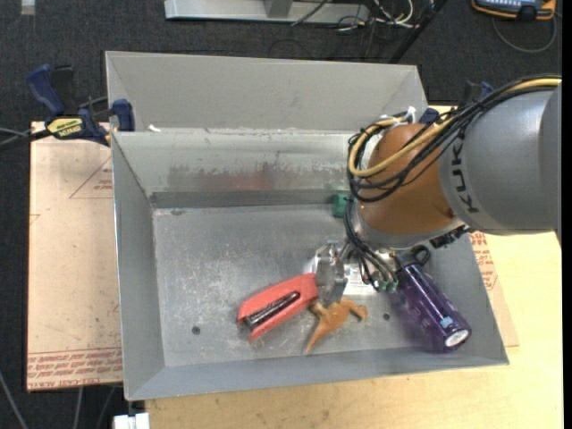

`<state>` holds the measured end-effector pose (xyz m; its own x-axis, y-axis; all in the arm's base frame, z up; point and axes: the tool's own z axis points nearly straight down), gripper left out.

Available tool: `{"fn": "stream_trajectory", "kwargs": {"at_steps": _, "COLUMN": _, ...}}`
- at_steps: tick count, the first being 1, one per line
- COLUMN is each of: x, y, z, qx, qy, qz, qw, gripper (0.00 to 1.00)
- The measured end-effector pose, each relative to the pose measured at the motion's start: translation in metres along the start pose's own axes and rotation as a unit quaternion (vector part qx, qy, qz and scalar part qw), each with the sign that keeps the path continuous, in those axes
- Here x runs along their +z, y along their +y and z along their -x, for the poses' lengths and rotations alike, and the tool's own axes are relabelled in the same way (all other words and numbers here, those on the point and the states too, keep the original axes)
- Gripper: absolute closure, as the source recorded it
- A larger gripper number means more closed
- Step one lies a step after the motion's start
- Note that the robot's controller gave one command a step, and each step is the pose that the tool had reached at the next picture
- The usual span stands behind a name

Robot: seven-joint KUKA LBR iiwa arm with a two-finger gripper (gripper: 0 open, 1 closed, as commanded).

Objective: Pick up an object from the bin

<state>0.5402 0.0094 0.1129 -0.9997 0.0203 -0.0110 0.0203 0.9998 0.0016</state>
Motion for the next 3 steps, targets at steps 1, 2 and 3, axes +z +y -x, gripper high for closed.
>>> {"fn": "stream_trajectory", "kwargs": {"at_steps": 1, "x": 0.0353, "y": 0.0268, "z": 0.0036, "qx": -0.217, "qy": -0.0021, "qz": 0.001, "qw": 0.9762, "gripper": 0.0}}
{"fn": "stream_trajectory", "kwargs": {"at_steps": 2, "x": 0.0362, "y": 0.0278, "z": 0.002, "qx": -0.216, "qy": 0.0006, "qz": 0.002, "qw": 0.9763, "gripper": 1.0}}
{"fn": "stream_trajectory", "kwargs": {"at_steps": 3, "x": 0.0362, "y": 0.0278, "z": 0.002, "qx": -0.216, "qy": 0.0005, "qz": 0.002, "qw": 0.9763, "gripper": 1.0}}
